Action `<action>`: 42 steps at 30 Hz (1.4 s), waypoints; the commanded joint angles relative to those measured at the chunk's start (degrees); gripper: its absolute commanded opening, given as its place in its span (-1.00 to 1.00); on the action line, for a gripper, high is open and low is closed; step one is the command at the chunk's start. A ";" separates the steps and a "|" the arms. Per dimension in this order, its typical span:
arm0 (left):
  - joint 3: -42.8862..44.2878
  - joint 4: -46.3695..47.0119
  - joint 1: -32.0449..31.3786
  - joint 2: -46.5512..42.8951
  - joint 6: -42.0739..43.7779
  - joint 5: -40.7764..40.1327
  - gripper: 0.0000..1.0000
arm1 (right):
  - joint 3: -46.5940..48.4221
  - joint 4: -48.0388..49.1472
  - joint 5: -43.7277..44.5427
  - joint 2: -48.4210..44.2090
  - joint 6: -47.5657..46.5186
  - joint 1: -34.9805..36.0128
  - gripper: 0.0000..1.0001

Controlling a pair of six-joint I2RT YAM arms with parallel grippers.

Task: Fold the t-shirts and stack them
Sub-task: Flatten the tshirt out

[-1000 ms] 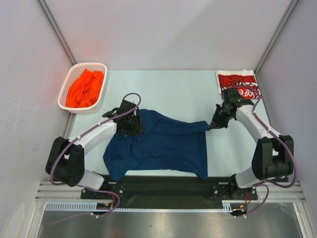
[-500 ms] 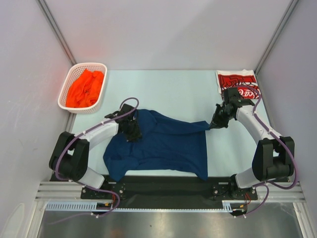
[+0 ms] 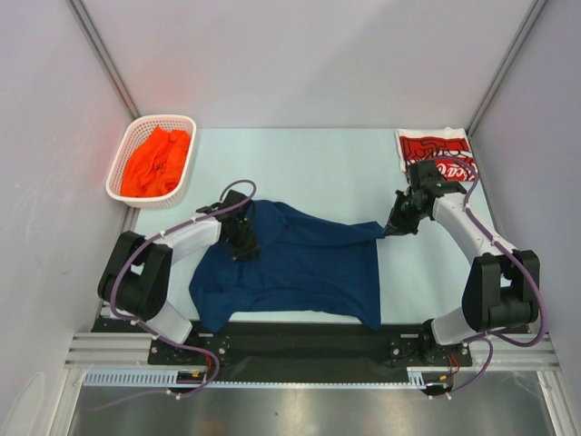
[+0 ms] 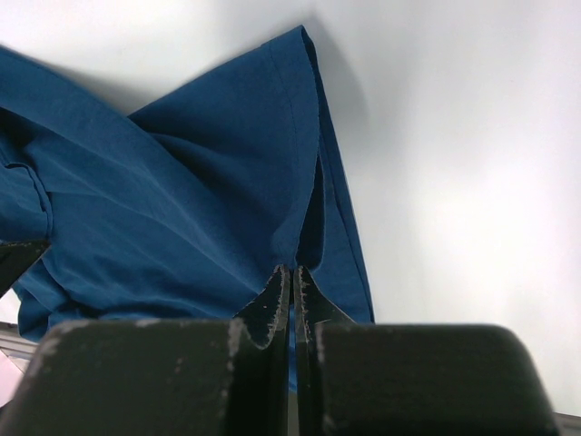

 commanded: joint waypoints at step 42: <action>59.81 -1.33 6.70 -29.76 34.25 -21.42 -0.99 | 42.62 -2.06 25.56 -11.24 -11.84 3.48 -1.00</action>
